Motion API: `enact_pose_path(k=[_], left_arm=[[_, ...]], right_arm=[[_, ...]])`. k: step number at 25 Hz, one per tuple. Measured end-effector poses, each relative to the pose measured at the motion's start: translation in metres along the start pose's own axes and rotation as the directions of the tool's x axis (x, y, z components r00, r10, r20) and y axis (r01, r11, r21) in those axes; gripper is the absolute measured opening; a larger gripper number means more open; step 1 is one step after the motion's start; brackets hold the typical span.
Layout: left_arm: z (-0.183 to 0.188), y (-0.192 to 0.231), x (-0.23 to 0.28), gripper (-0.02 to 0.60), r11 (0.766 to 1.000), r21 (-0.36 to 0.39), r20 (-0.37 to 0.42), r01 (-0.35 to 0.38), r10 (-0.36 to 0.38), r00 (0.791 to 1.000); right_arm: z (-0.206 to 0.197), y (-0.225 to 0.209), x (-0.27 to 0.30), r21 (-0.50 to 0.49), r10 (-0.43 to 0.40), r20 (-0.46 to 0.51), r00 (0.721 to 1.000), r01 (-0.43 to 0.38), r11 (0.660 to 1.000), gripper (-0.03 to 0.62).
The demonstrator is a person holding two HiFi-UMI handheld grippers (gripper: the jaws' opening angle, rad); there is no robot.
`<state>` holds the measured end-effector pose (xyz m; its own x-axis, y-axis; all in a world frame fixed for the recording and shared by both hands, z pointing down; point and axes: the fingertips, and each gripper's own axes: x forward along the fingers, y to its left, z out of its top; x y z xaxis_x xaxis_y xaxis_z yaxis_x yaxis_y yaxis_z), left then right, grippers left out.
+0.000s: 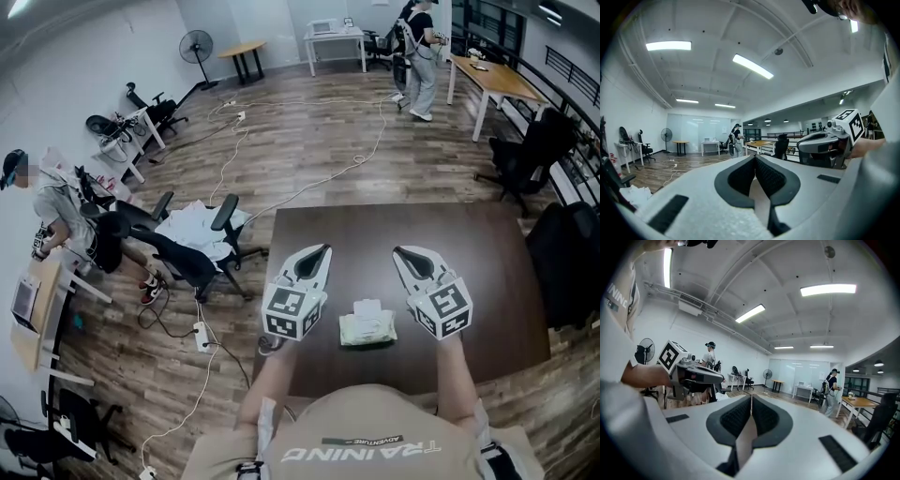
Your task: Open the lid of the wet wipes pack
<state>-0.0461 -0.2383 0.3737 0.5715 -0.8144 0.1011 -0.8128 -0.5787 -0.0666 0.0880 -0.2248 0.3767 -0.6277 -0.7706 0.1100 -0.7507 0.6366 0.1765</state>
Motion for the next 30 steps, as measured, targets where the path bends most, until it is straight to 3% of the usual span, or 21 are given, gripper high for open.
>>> enact_pose_path(k=[14,30], left_arm=[[0.020,0.015,-0.015,0.009,0.999,-0.031,0.085,-0.036,0.039,0.996],[-0.009,0.004,-0.029,0.009,0.999,-0.039,0.023,-0.014,0.015,1.000]], right_arm=[[0.019,0.002,0.000,-0.042,-0.039,0.042,0.998,0.041,0.998,0.017],[-0.004,0.017,-0.008,-0.006,-0.060,0.000,0.998,0.060,0.998,0.017]])
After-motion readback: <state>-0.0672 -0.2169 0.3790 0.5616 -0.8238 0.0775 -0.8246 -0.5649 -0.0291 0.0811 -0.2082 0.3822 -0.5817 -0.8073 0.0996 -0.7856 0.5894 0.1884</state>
